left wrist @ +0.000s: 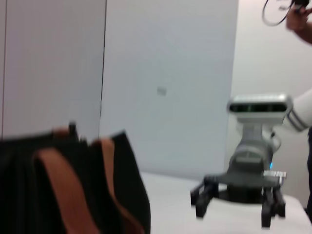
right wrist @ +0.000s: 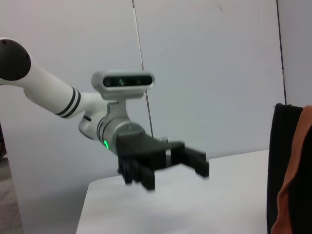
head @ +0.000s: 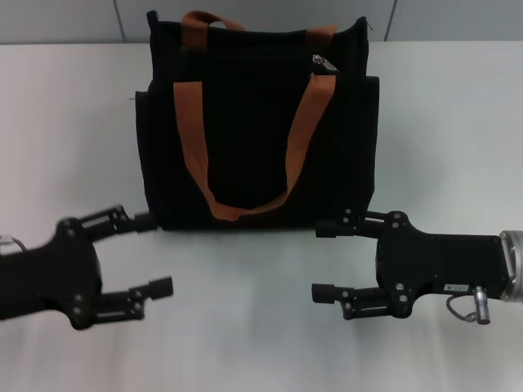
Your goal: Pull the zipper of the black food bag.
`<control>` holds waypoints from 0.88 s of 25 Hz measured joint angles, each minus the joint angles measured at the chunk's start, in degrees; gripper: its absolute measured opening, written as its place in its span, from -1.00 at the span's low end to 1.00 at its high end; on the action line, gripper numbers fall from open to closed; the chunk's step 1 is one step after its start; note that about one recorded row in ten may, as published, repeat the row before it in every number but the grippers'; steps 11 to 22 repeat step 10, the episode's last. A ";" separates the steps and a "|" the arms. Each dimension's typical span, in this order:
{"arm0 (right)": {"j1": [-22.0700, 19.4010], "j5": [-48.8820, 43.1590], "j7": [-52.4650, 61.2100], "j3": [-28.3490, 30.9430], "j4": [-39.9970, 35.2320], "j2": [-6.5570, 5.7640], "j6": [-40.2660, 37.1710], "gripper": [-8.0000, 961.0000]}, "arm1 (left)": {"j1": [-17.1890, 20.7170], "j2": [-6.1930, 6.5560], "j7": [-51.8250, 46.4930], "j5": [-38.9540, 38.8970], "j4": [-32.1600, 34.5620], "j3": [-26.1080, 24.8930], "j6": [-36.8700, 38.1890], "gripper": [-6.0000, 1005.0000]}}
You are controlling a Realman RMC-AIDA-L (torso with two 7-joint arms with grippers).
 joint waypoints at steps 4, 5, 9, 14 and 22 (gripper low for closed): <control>-0.08 -0.02 -1.21 -0.17 0.55 0.12 0.23 0.57 | -0.08 -0.71 0.56 2.50 -1.27 0.10 -2.20 0.63; -0.15 -0.02 -1.77 -0.18 0.73 0.18 0.27 0.57 | -0.11 -0.83 0.57 2.82 -1.28 0.10 -2.20 0.63; -0.19 -0.02 -3.08 -0.14 1.50 0.26 0.54 0.57 | -0.10 -0.99 0.63 3.53 -1.34 0.10 -1.93 0.63; -0.19 -0.02 -3.13 -0.13 1.56 0.26 0.72 0.57 | -0.10 -0.99 0.63 3.53 -1.34 0.10 -1.93 0.63; -0.19 -0.02 -3.13 -0.13 1.56 0.26 0.72 0.57 | -0.10 -0.99 0.63 3.53 -1.34 0.10 -1.93 0.63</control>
